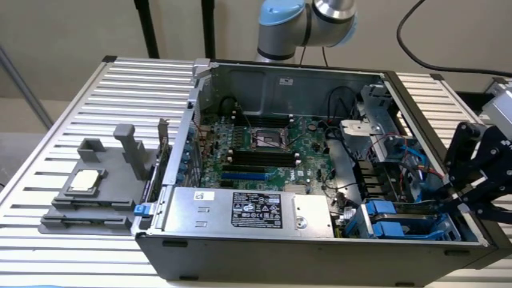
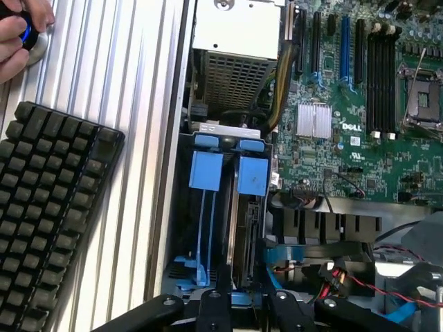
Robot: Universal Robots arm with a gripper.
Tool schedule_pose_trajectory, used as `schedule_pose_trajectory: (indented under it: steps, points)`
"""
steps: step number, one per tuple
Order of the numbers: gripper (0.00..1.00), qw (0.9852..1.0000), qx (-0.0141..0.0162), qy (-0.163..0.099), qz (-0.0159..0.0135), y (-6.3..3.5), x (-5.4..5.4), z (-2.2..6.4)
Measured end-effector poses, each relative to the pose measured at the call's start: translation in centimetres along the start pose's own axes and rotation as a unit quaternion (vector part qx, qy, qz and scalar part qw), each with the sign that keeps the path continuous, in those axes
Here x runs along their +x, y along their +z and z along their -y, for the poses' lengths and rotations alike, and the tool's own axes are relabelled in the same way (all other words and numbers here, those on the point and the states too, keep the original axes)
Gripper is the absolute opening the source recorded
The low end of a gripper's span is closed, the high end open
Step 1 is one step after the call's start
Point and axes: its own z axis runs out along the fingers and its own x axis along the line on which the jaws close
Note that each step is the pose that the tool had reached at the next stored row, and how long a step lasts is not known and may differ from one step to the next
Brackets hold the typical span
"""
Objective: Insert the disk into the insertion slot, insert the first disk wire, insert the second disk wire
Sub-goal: 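Insert the first disk wire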
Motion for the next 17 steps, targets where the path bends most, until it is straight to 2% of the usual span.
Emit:
schedule_pose_trajectory:
  steps: [3, 6, 9, 11, 14, 17]
  points:
    - [0.27, 0.9999, -0.0012, -0.016, 0.0014, 0.25, 0.01, -0.17]
    - [0.27, 0.9996, -0.0014, -0.028, 0.0058, 0.28, 0.01, -0.19]
    - [0.27, 0.9993, 0.0000, -0.036, 0.0098, 0.43, 0.02, -0.18]
    - [0.27, 0.9991, 0.0035, -0.040, 0.0128, 0.51, 0.04, -0.17]
    - [0.27, 0.9987, 0.0098, -0.046, 0.0193, 0.64, 0.05, -0.17]
    - [0.27, 0.9983, 0.0127, -0.051, 0.0259, 0.94, 0.06, -0.30]
